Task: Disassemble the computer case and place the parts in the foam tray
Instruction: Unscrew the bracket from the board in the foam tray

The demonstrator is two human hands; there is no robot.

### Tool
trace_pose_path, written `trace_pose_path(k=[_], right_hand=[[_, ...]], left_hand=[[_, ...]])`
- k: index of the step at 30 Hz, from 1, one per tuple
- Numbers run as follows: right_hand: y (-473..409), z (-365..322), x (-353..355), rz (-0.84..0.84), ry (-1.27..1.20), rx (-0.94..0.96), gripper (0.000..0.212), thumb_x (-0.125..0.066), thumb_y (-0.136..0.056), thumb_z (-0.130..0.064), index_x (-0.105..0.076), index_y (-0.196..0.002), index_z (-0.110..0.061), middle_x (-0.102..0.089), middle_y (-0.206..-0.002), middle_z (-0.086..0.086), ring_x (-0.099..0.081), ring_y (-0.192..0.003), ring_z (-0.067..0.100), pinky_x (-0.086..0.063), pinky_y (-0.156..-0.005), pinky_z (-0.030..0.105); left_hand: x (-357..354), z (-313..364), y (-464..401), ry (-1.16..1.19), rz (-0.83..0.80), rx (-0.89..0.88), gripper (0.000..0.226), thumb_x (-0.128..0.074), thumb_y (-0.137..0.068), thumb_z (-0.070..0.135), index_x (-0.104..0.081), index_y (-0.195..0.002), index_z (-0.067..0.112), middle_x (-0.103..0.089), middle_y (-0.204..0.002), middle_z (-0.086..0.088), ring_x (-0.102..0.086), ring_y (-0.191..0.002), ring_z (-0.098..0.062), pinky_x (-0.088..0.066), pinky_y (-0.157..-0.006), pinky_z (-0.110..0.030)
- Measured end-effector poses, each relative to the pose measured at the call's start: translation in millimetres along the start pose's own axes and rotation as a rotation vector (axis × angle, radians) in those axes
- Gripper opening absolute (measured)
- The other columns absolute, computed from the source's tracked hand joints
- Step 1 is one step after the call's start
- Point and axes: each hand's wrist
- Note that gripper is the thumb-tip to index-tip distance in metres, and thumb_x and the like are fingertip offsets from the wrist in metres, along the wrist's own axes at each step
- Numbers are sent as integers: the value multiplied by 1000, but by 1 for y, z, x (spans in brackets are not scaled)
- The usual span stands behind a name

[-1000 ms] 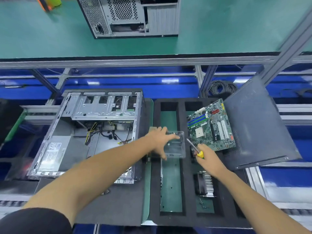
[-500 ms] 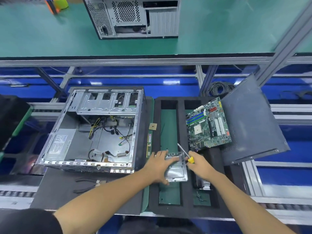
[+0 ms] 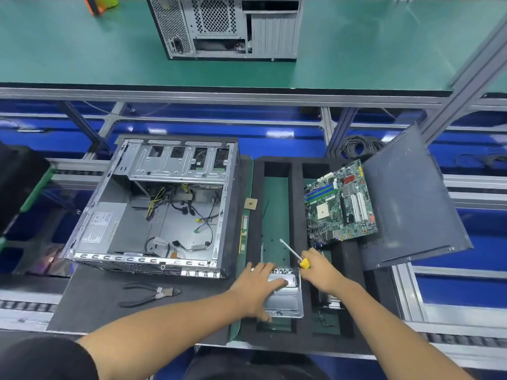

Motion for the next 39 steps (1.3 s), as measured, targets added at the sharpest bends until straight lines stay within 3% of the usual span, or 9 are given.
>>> trace_pose_path(k=[3,7,22,25,27,30,32,35,39], right_hand=[[2,-5,2,9,48,-16,26,-65,-89,-16,-42,-77,-18,-45,-89,2,-47,-81,22,-40,-74,39],[-1,-13,9,22,62,-101,24,-62,-89,-25,-40,-79,-21,-56,-76,2,-48,-65,19,-34,-60,35],[1,-29,17,-4,136,-231,6,-56,-89,-26,-55,-91,-20,-75,-79,-5,-69,-85,19,-54,-81,35],[3,-31,19,91,164,-232,14,-54,-93,-36,-50,-91,-22,-73,-69,-5,-71,-65,16,-53,-71,32],[1,-39,31,211,222,-205,20,-50,-95,-42,-44,-91,-24,-68,-67,-3,-68,-63,21,-46,-64,33],[-9,-65,61,256,193,-151,20,-44,-98,-41,-33,-94,-25,-63,-77,1,-62,-69,28,-45,-68,39],[-14,-90,84,239,81,-109,19,-41,-99,-40,-30,-95,-24,-68,-80,8,-65,-71,34,-50,-75,43],[-21,-136,114,289,70,11,20,-42,-102,-40,-33,-97,-23,-71,-78,5,-67,-68,34,-53,-78,47],[-29,-194,131,299,132,150,20,-55,-95,-42,-42,-92,-27,-73,-71,-9,-64,-58,20,-50,-66,38]], left_hand=[[3,0,1,-11,-13,-2,100,-83,-67,65,-31,-147,36,-27,-154,-14,-28,-143,-37,-29,-115,-60],[8,-7,2,-14,-29,-9,103,-85,-63,66,-32,-146,36,-28,-154,-14,-30,-141,-38,-32,-114,-60],[3,-3,-2,-75,-3,-88,107,-68,-68,84,-28,-156,38,-25,-159,-13,-25,-146,-37,-29,-115,-60],[16,-9,4,-7,-20,-104,107,-58,-71,89,-21,-160,43,-6,-170,-11,-3,-156,-37,-15,-123,-60],[38,-17,5,69,-5,-93,94,-58,-81,81,-22,-159,43,-10,-169,-14,-10,-155,-37,-19,-124,-56],[81,-27,8,254,108,-18,64,-66,-96,45,-36,-152,37,-39,-144,-9,-47,-132,-31,-47,-104,-47],[111,-28,12,492,251,42,49,-66,-98,29,-44,-142,32,-44,-129,0,-57,-115,-23,-51,-97,-46],[153,-47,20,646,531,68,38,-75,-92,26,-51,-122,24,-46,-116,6,-50,-105,-11,-49,-98,-44],[184,-102,37,505,903,262,52,-84,-83,33,-56,-123,16,-45,-122,-5,-44,-113,-19,-44,-93,-33]])
Point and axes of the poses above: each hand's wrist, its own y-axis away from the middle knuckle, its own x-axis out of the back of the hand, z = x × y
